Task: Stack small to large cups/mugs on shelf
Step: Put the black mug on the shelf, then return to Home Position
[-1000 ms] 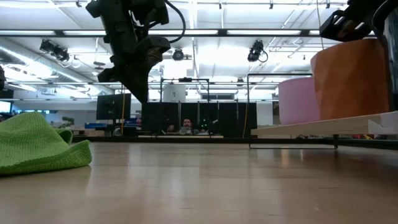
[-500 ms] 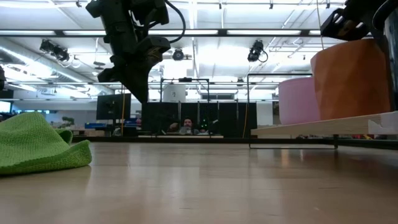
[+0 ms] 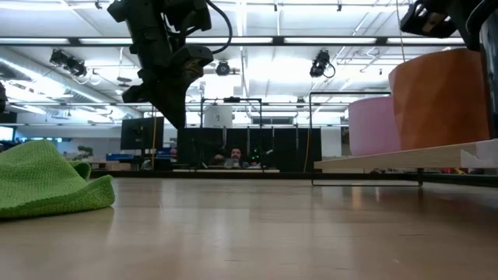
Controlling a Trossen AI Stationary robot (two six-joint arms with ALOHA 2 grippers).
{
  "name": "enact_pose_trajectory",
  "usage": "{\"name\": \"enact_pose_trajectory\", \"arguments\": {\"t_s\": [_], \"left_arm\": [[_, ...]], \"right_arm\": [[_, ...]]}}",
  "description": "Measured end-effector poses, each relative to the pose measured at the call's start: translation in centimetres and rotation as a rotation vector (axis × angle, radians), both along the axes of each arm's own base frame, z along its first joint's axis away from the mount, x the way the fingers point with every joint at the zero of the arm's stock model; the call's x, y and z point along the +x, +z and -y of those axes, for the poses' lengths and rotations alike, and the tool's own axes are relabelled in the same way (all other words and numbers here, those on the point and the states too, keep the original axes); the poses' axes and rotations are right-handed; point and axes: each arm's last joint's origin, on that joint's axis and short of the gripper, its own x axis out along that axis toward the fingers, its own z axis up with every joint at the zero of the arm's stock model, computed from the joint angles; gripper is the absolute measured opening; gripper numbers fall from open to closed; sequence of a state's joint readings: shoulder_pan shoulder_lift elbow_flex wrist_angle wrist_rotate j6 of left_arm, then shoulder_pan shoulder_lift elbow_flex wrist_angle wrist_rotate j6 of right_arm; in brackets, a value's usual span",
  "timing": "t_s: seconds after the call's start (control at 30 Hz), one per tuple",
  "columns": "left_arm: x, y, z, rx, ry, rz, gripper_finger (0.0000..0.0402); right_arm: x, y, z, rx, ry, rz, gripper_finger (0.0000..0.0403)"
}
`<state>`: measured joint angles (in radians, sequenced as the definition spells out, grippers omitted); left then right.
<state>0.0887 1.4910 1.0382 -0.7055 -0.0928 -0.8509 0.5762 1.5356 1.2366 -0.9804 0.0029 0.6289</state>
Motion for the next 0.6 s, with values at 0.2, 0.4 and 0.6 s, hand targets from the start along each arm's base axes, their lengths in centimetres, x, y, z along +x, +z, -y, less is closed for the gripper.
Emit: {"name": "enact_pose_trajectory", "arguments": {"t_s": [0.2,0.4,0.6], "left_arm": [[0.0,0.0,0.0,0.0,0.0,0.001,0.0029],[0.0,0.0,0.0,0.0,0.001,0.001,0.003],[0.0,0.0,0.0,-0.022,0.051,0.012,0.0019]], "right_arm": [[-0.8,1.6,0.7,-0.004,-0.044,0.066,0.0098],[-2.6,4.3,2.0,0.043,-0.112,0.155,0.0098],[-5.3,7.7,3.8,0.152,-0.211,0.274,0.0098]]}}
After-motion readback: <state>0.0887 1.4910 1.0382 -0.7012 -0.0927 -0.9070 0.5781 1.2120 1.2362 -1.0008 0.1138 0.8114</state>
